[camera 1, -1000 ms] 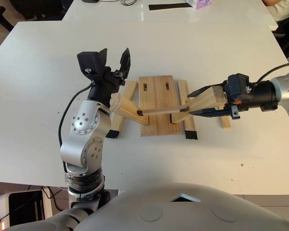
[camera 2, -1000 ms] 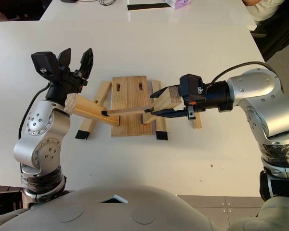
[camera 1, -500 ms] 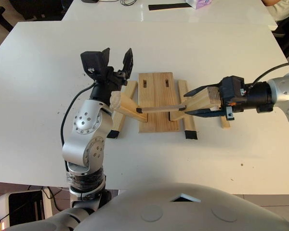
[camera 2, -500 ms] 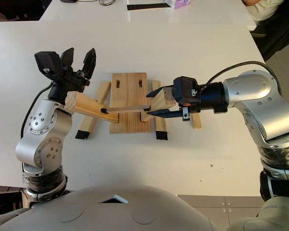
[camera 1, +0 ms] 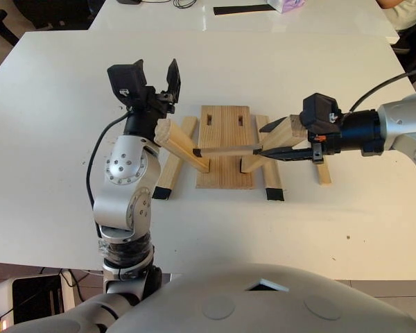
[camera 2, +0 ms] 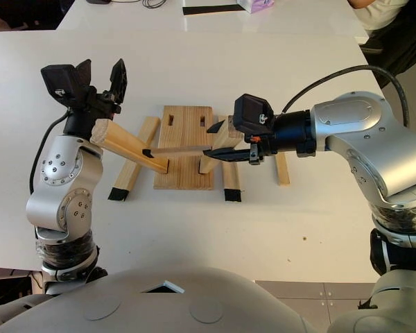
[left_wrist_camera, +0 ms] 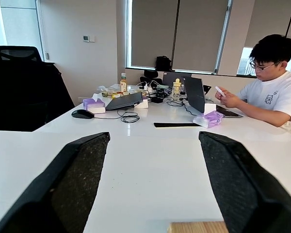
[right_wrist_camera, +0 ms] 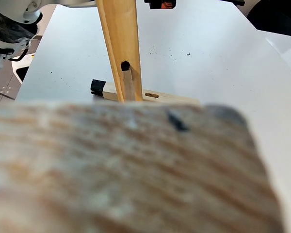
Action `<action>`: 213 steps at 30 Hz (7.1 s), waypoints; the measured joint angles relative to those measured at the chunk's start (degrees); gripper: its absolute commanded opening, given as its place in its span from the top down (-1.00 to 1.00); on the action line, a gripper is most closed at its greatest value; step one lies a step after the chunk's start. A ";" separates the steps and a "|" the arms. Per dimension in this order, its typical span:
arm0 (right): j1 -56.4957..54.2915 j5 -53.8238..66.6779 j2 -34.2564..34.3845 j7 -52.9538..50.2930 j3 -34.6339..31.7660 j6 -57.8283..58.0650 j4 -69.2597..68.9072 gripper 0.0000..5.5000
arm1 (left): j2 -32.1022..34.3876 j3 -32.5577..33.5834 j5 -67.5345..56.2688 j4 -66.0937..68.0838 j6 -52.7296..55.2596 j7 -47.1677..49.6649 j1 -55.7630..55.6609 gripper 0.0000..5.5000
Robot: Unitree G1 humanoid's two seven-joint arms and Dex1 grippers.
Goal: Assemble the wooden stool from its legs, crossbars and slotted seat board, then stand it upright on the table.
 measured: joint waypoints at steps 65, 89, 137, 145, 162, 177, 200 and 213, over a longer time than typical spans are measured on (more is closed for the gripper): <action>-11.94 0.66 4.11 -5.06 6.35 11.45 1.77 0.27 | -0.15 -24.29 -2.90 -10.20 11.79 7.69 11.42 1.00; -5.69 -0.42 -0.11 -3.76 3.16 6.16 2.18 0.27 | 16.47 28.12 -38.30 -8.43 5.28 2.12 19.96 1.00; -6.37 -4.51 0.83 6.90 6.95 -5.43 9.22 0.04 | 7.72 4.51 -42.73 -12.35 -11.35 -5.51 28.13 1.00; -3.48 -2.59 2.73 2.27 1.05 -4.22 9.67 -0.32 | 8.56 4.01 -43.66 -10.31 -11.24 -8.60 28.84 1.00; 4.06 17.50 -0.11 -2.65 -30.09 1.69 10.83 -0.14 | 17.11 20.31 -51.67 -6.30 -10.02 -10.30 30.26 1.00; 31.45 8.85 26.81 -50.24 -20.74 4.03 -15.35 0.72 | 9.85 -0.31 -17.45 -15.74 -9.13 4.05 39.98 1.00; 37.62 -14.93 29.05 -64.78 -13.99 -3.88 -19.87 0.99 | 3.02 5.21 -3.94 -18.69 -6.62 7.34 38.40 1.00; 33.61 -4.87 27.78 -59.46 -7.14 -1.98 -24.33 0.99 | 12.83 -12.11 -11.07 -20.86 -0.49 -1.51 30.02 1.00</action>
